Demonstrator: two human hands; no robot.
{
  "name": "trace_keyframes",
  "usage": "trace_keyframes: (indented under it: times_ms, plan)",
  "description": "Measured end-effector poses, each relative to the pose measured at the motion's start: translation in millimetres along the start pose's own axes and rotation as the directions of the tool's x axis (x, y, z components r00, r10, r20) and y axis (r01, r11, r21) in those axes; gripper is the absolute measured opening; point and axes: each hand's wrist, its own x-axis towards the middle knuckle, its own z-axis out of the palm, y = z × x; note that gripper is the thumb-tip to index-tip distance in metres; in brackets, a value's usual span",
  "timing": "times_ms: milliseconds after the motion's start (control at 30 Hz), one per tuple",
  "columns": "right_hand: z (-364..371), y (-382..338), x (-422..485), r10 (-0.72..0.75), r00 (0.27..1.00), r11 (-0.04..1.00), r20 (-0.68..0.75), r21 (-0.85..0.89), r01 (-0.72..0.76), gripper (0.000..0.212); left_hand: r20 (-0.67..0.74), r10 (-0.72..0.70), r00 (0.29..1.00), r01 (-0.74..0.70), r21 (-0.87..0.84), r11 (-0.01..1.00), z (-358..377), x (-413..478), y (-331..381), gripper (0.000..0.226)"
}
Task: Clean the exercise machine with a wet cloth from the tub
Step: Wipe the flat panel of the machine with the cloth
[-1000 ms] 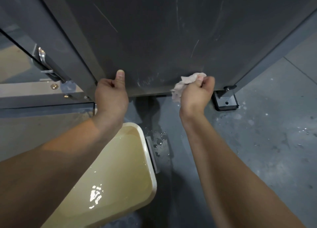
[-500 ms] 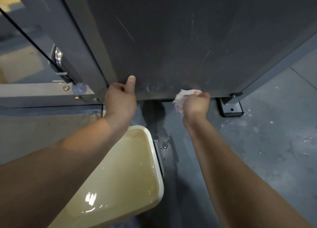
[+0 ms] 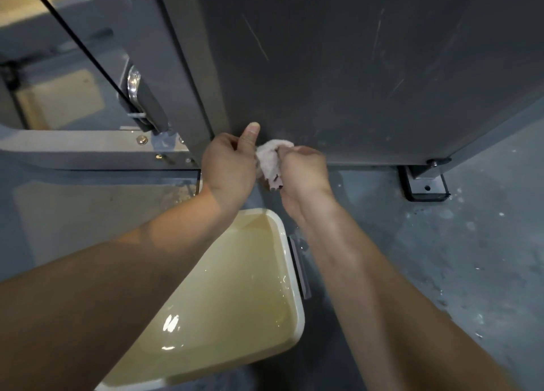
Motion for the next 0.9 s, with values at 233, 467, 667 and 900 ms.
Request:
trace_keyframes:
  times_ms: [233,467,667,900]
  plan:
    - [5.3,-1.1,-0.7,0.064,0.998,0.997,-0.022,-0.038,-0.065,0.011,-0.010,-0.024,1.000,0.025,0.013,1.000,2.8,-0.8,2.8,0.049]
    - [13.2,2.7,-3.8,0.007,0.997,1.000,-0.075,-0.021,-0.008,0.008,-0.015,-0.022,1.000,0.022,-0.009,1.000,5.0,1.6,-0.2,0.049]
    - [13.5,-2.7,-3.9,-0.123,0.987,0.992,-0.099,-0.031,0.120,0.017,-0.039,-0.015,0.999,0.013,-0.032,0.999,9.1,4.9,0.6,0.052]
    - [2.6,-18.5,-13.1,-0.235,0.968,0.971,-0.089,0.011,0.237,0.016,-0.055,0.004,0.998,-0.009,-0.078,0.997,14.3,4.3,-2.6,0.047]
